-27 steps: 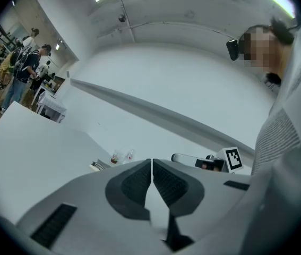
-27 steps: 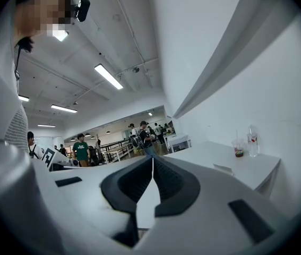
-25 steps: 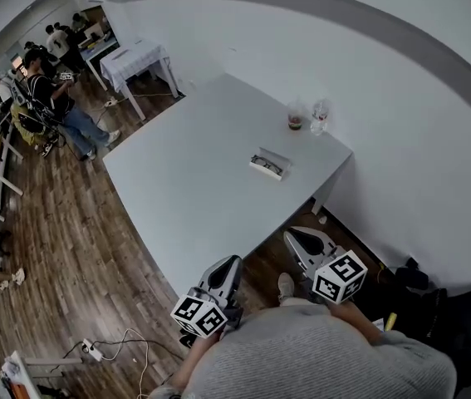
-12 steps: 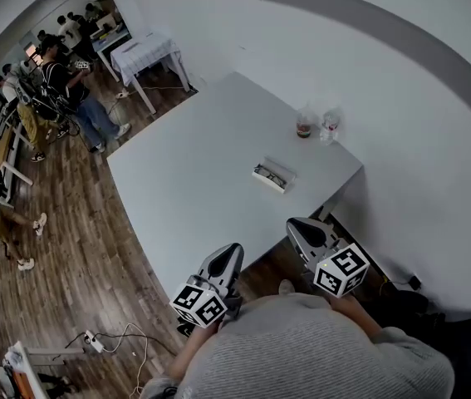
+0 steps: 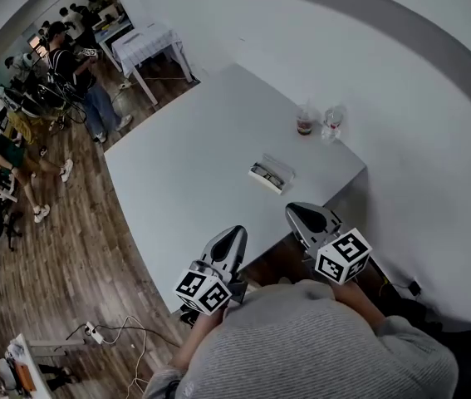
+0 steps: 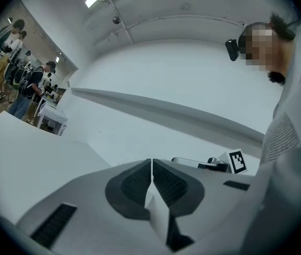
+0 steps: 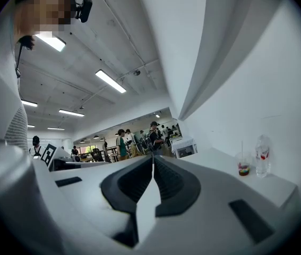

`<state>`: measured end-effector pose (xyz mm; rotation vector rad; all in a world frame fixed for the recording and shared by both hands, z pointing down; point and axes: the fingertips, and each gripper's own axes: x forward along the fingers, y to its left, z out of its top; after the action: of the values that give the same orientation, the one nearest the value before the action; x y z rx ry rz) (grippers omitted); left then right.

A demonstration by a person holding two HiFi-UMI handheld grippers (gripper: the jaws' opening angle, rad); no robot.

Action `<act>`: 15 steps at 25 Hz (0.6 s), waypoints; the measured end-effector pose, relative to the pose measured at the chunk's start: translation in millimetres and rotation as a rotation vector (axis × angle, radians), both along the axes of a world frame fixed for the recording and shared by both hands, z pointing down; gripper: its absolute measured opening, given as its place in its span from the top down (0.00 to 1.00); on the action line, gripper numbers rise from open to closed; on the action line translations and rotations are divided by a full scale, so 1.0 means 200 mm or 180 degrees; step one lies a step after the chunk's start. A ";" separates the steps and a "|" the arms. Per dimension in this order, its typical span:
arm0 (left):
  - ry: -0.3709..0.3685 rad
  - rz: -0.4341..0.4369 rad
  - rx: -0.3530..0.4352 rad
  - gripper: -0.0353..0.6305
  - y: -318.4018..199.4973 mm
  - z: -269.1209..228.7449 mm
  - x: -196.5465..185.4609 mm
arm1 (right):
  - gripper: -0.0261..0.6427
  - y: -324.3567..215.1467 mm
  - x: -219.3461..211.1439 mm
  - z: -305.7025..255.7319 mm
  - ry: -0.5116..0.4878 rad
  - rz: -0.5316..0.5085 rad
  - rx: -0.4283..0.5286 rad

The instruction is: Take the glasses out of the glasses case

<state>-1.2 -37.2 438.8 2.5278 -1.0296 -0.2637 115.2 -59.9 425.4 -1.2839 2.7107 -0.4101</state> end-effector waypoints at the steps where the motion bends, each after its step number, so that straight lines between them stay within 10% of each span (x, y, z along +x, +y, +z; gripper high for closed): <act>1: -0.0007 0.0009 -0.0005 0.92 0.00 0.00 0.01 | 0.94 -0.01 0.00 0.01 0.0000 -0.0012 -0.0013; 15: 0.0013 -0.0161 -0.0170 0.92 -0.13 0.07 -0.11 | 0.94 -0.14 -0.11 0.12 0.0283 -0.0214 -0.0131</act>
<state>-24.1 -63.8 452.0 2.4551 -1.0857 -0.2524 93.7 -88.1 449.4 -1.2530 2.8400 -0.4278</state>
